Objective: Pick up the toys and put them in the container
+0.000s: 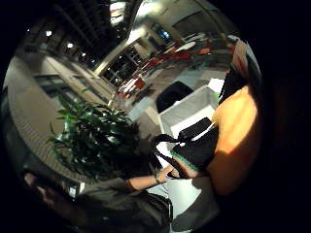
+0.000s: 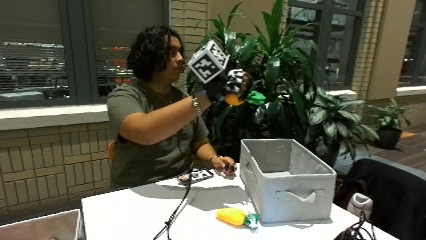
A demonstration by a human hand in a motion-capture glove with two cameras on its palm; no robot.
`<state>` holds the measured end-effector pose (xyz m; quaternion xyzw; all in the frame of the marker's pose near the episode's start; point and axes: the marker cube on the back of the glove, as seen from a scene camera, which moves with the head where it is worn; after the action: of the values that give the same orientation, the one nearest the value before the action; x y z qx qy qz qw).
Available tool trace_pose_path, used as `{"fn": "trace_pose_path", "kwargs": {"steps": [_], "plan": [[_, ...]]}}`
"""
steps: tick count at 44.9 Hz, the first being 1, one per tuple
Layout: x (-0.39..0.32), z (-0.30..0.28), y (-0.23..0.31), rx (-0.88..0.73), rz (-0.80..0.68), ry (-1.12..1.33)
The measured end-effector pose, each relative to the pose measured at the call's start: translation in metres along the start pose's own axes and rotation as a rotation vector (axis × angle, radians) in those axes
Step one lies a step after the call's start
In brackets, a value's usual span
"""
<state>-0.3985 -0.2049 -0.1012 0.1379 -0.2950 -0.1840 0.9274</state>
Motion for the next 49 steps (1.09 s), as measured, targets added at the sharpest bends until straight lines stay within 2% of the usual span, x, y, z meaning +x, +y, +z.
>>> {"fn": "trace_pose_path", "kwargs": {"steps": [11,18,25,31,37,49], "plan": [[-0.032,0.069,-0.049,-0.082,-0.055,-0.008],[-0.017,0.096,-0.05,-0.214,-0.008,0.004],[0.02,0.087,-0.034,-0.212,0.053,0.034],[0.079,0.071,-0.006,-0.172,0.177,0.124],[0.15,0.074,0.035,-0.162,0.361,0.184],[0.256,0.136,0.121,-0.406,0.731,0.381]]}}
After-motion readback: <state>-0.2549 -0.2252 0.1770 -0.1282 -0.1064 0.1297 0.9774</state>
